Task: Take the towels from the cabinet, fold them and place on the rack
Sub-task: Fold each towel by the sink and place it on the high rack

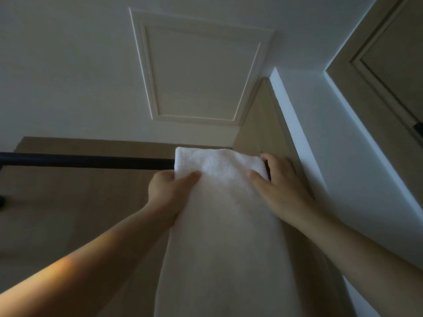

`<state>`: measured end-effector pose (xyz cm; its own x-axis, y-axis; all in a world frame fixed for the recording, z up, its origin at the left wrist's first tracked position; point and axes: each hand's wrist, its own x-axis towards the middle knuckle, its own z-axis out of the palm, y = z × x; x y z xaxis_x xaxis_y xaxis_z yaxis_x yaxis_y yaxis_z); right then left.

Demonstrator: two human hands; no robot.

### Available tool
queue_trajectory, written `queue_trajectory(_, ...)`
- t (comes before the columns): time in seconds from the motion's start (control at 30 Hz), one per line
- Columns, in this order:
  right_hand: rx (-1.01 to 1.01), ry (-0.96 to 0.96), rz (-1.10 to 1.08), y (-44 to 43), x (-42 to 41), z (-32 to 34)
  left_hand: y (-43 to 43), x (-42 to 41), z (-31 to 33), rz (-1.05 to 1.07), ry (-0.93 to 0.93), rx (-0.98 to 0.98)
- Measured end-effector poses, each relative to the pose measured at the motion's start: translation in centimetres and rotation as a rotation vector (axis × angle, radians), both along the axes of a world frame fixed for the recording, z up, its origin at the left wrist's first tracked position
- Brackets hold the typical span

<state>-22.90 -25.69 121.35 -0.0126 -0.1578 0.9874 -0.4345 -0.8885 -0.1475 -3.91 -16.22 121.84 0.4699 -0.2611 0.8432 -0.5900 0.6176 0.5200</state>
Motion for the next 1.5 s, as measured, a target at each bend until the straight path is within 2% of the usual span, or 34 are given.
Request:
queue_trajectory(0.07,0.193,0.025,0.145,0.1,-0.1,-1.7,0.0,0.0,0.0,-0.008,0.003,-0.001)
queue_trajectory(0.13,0.413,-0.031,0.379,0.0,-0.1,-2.2,0.1,-0.1,0.2,-0.014,0.004,-0.005)
queue_trajectory(0.2,0.455,-0.128,0.506,-0.2,0.0,-1.8,0.3,-0.2,0.5,0.012,-0.010,-0.009)
queue_trajectory(0.3,0.187,-0.249,0.385,0.0,0.0,-0.5,0.5,-0.1,1.3,0.108,-0.043,-0.057)
queue_trajectory(0.37,0.025,-0.259,0.330,0.2,0.1,0.5,0.8,0.0,2.3,0.180,-0.071,-0.078)
queue_trajectory(0.43,-0.049,-0.247,0.305,0.1,0.5,1.6,1.3,0.1,3.6,0.231,-0.096,-0.101)
queue_trajectory(0.63,-0.029,-0.213,0.262,-0.2,1.8,5.5,1.8,0.3,7.5,0.420,-0.296,-0.118)
queue_trajectory(0.77,0.018,-0.194,0.140,-0.5,2.1,6.9,0.7,0.6,9.2,0.556,-0.319,-0.019)
queue_trajectory(0.9,0.004,-0.128,0.025,-1.4,2.1,7.0,-0.2,0.6,9.5,0.596,-0.324,0.015)
queue_trajectory(1.1,-0.031,0.035,-0.311,-2.1,2.4,7.3,-0.5,0.8,9.7,0.682,-0.368,0.286)
queue_trajectory(1.17,-0.014,0.075,-0.331,-1.8,2.5,7.3,-0.3,0.7,9.7,0.802,-0.370,0.397)
queue_trajectory(1.27,0.030,0.167,-0.342,-1.5,2.3,7.3,-0.2,0.9,9.0,0.950,-0.395,0.448)
queue_trajectory(1.37,0.051,0.212,-0.343,-1.6,2.1,7.1,0.0,0.9,7.8,0.951,-0.459,0.355)
queue_trajectory(1.5,0.031,0.232,-0.385,-1.7,1.8,6.9,0.8,0.5,4.5,0.800,-0.537,0.015)
